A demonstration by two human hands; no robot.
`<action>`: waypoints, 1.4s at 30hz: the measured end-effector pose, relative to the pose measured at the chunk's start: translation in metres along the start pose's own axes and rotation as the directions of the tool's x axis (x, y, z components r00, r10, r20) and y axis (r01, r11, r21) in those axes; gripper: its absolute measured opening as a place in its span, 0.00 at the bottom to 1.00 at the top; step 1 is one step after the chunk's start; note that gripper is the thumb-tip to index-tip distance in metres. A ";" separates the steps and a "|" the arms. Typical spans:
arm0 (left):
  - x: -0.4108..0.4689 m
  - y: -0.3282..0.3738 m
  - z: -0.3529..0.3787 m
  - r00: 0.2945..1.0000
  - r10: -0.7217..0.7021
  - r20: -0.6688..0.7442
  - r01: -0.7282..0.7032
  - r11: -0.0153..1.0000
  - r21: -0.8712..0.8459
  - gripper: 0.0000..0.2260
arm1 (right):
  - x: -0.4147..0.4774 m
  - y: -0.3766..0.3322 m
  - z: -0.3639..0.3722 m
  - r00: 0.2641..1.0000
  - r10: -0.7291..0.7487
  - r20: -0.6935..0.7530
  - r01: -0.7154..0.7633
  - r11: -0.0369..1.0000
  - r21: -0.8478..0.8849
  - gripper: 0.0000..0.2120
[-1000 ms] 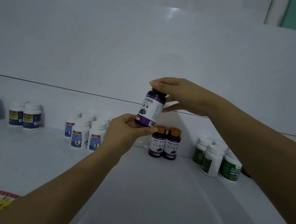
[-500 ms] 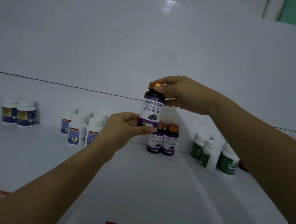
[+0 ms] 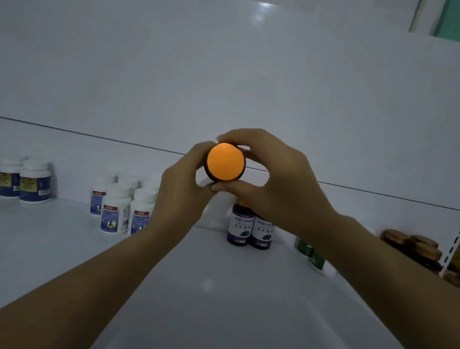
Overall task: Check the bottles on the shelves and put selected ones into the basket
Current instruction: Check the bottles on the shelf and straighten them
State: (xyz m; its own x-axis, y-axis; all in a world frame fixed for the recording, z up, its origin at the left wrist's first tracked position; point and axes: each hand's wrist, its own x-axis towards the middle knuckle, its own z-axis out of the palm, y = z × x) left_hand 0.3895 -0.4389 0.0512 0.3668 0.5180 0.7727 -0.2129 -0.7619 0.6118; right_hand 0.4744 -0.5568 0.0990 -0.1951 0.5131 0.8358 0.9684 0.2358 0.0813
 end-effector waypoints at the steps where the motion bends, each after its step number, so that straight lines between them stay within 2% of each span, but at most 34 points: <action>1: 0.001 0.000 0.001 0.999 0.032 -0.007 -0.032 0.999 0.023 0.20 | -0.003 0.002 0.001 0.999 -0.023 -0.030 0.022 0.999 -0.027 0.24; 4: 0.003 -0.002 0.002 0.997 0.076 0.017 -0.076 0.997 0.029 0.22 | -0.003 0.006 -0.003 0.998 -0.005 -0.057 0.004 1.000 -0.013 0.25; 6: 0.006 0.000 0.000 0.997 0.047 0.062 -0.047 0.999 0.005 0.22 | 0.004 0.003 -0.010 0.994 0.112 -0.011 -0.110 0.990 0.086 0.27; 9: 0.012 0.011 -0.005 0.979 -0.068 0.194 0.098 0.984 -0.147 0.24 | 0.028 0.005 -0.028 0.926 0.373 0.058 -0.376 0.900 0.222 0.25; 12: 0.022 0.028 -0.011 0.913 -0.244 0.326 0.328 0.916 -0.232 0.23 | 0.056 0.018 -0.040 0.811 0.565 0.151 -0.581 0.751 0.313 0.17; 14: 0.029 0.039 -0.013 0.822 -0.381 0.424 0.523 0.800 -0.294 0.21 | 0.066 0.026 -0.041 0.672 0.687 0.277 -0.734 0.570 0.369 0.13; 16: 0.032 0.047 -0.016 0.687 -0.496 0.531 0.702 0.643 -0.306 0.19 | 0.068 0.032 -0.036 0.510 0.754 0.415 -0.857 0.402 0.322 0.11; 18: 0.030 0.053 -0.019 0.526 -0.583 0.619 0.830 0.512 -0.223 0.19 | 0.061 0.038 -0.027 0.376 0.766 0.522 -0.926 0.329 0.184 0.12; 20: 0.028 0.051 -0.022 0.357 -0.631 0.688 0.912 0.393 -0.112 0.23 | 0.050 0.043 -0.017 0.260 0.761 0.594 -0.962 0.256 0.093 0.14; 22: 0.026 0.047 -0.022 0.243 -0.658 0.712 0.950 0.312 -0.036 0.28 | 0.039 0.044 -0.008 0.174 0.751 0.637 -0.983 0.172 0.065 0.14; 25: 0.023 0.041 -0.021 0.188 -0.679 0.710 0.960 0.281 0.014 0.28 | 0.028 0.045 -0.002 0.121 0.726 0.677 -0.993 0.083 0.089 0.15; 27: 0.022 0.039 -0.020 0.199 -0.685 0.701 0.955 0.297 0.020 0.27 | 0.027 0.047 -0.001 0.129 0.714 0.688 -0.991 0.078 0.105 0.17; 29: 0.021 0.036 -0.017 0.264 -0.690 0.675 0.937 0.350 -0.008 0.24 | 0.029 0.049 -0.002 0.177 0.717 0.675 -0.984 0.119 0.132 0.19; 31: 0.021 0.030 -0.013 0.407 -0.666 0.625 0.876 0.479 -0.060 0.21 | 0.032 0.051 -0.007 0.298 0.707 0.641 -0.954 0.192 0.232 0.16; 33: 0.020 0.022 -0.010 0.585 -0.598 0.548 0.745 0.663 -0.071 0.20 | 0.035 0.051 -0.015 0.439 0.674 0.594 -0.891 0.238 0.387 0.14; 35: 0.015 0.017 -0.008 0.728 -0.508 0.462 0.597 0.800 -0.061 0.20 | 0.036 0.051 -0.023 0.530 0.628 0.570 -0.838 0.282 0.468 0.13; 38: 0.002 0.007 -0.003 0.833 -0.379 0.403 0.441 0.895 -0.072 0.18 | 0.034 0.050 -0.029 0.556 0.596 0.579 -0.831 0.406 0.380 0.14; 42: -0.014 -0.021 0.005 0.892 -0.310 0.328 0.323 0.946 0.016 0.19 | 0.038 0.050 -0.026 0.581 0.586 0.565 -0.746 0.661 0.083 0.15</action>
State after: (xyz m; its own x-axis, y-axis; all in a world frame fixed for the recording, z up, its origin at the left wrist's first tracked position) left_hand 0.3933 -0.4316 0.0265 0.6906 0.5709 0.4441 -0.0685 -0.5596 0.8259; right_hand 0.5189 -0.5465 0.1491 0.3660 0.9025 0.2269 0.7724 -0.1586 -0.6151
